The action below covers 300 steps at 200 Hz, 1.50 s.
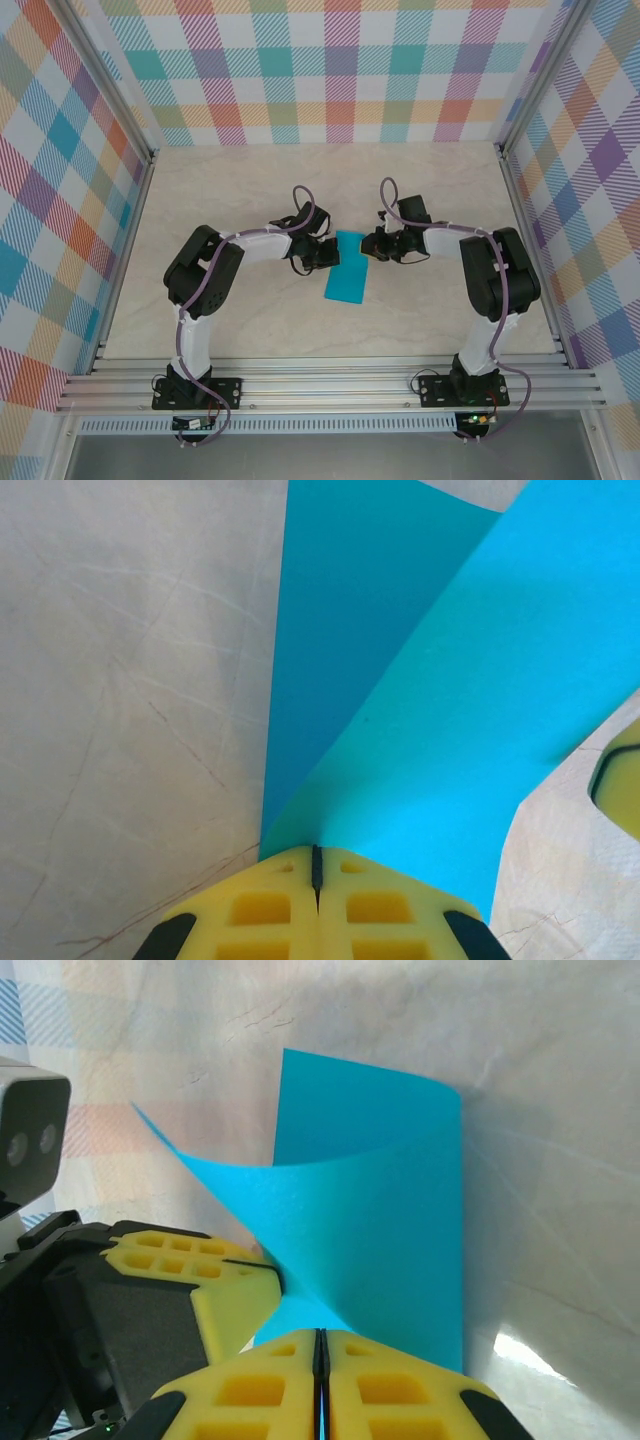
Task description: Fold a paper plane with a square sheet of paper (pick it up from the middle)
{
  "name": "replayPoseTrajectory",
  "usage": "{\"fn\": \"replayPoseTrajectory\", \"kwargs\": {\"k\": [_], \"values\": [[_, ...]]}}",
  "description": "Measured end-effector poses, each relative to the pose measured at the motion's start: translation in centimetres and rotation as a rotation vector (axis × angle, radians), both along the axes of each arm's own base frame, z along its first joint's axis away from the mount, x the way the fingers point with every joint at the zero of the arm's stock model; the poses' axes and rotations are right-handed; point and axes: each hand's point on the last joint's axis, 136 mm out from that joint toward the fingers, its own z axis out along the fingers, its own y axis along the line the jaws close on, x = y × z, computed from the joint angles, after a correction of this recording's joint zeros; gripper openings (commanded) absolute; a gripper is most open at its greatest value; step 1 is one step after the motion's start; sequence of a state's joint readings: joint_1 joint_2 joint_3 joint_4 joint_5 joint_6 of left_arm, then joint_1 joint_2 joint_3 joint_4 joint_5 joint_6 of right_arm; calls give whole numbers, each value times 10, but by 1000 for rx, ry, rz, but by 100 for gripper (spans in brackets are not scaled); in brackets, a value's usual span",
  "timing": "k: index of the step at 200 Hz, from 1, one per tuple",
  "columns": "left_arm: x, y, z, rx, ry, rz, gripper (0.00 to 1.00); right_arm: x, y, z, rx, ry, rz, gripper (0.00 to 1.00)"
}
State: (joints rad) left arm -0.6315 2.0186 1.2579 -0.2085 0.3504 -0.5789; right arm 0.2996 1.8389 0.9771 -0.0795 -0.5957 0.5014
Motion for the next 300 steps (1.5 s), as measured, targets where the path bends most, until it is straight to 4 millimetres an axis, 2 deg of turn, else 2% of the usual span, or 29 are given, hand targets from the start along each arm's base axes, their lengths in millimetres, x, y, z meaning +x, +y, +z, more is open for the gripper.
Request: {"fn": "replayPoseTrajectory", "kwargs": {"k": [45, 112, 155, 178, 196, 238, 300], "values": [[0, 0, 0, 0, 0, 0, 0, -5, -4, -28, -34, 66, 4, 10], [0, 0, 0, 0, -1, -1, 0, -2, -5, -22, -46, 85, 6, 11], [0, 0, 0, 0, 0, -1, 0, 23, -5, 1, -30, 27, -3, 11], [0, 0, 0, 0, 0, -1, 0, 31, -5, 7, -22, 13, -7, 11], [0, 0, 0, 0, 0, -1, 0, 33, -4, 2, -22, 23, -5, 11], [0, 0, 0, 0, -2, -4, 0, 28, -8, -27, -43, 96, -11, 11], [0, 0, 0, 1, -4, -7, 0, 30, -8, -24, -47, 108, -7, 11]]}}
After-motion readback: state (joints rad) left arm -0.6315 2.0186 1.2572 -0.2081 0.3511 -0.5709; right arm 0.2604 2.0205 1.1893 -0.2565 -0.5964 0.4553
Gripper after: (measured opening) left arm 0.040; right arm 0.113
